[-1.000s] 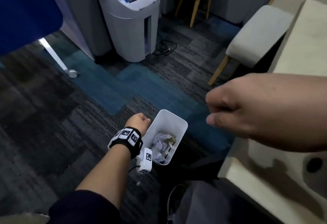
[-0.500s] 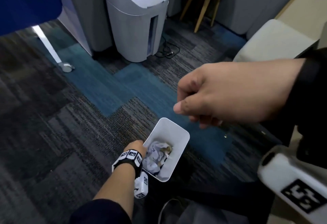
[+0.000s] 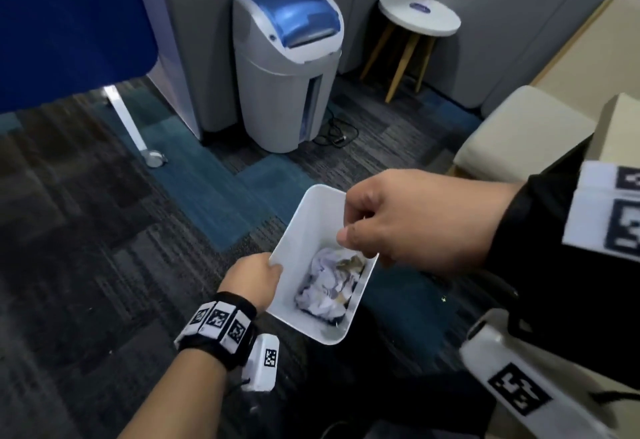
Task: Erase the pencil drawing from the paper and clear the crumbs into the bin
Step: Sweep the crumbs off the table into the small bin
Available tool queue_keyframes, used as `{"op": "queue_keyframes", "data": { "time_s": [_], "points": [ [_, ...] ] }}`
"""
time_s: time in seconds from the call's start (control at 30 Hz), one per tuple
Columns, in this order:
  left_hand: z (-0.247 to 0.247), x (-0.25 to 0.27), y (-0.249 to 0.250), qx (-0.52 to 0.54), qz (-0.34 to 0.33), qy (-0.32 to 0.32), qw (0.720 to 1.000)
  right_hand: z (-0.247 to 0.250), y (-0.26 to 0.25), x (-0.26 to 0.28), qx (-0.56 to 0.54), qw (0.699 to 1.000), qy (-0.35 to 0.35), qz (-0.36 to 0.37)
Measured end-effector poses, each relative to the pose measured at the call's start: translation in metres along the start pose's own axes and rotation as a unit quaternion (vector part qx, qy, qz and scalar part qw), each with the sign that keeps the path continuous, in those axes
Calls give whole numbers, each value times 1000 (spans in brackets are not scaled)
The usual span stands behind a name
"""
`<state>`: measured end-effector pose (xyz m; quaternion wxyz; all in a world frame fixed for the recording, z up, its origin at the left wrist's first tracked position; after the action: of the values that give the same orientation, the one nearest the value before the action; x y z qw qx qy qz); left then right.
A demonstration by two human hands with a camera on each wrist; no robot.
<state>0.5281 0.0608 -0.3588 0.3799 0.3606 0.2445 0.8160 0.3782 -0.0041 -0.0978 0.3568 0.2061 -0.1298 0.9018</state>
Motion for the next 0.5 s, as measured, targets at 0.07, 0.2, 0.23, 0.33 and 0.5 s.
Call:
{"op": "queue_keyframes", "data": {
  "time_s": [0.07, 0.2, 0.23, 0.33, 0.5],
  "points": [
    [37, 21, 29, 1, -24, 34, 999, 7, 4, 14, -22, 999, 22, -9],
    [89, 62, 83, -4, -60, 69, 996, 18, 19, 59, -63, 995, 75, -33],
    [97, 70, 97, -12, -70, 74, 995, 21, 24, 71, -77, 992, 90, -40],
    [104, 89, 138, -64, -99, 78, 990, 22, 43, 108, -103, 983, 133, -70],
    [89, 99, 192, -141, -128, 63, 980, 11, 82, 171, -131, 967, 181, -123]
  ]
}}
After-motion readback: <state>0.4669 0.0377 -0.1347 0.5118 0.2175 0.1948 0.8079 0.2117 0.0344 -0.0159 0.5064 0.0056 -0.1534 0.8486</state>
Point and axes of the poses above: each hand's wrist, its own x-axis away from the middle knuckle, its own z-axis out of the back of the hand, y = z × x, the point moved 3 cm from there along -x, towards the middle knuckle, and after that the axes turned 11 degrees about x, right-handed, at the moved point
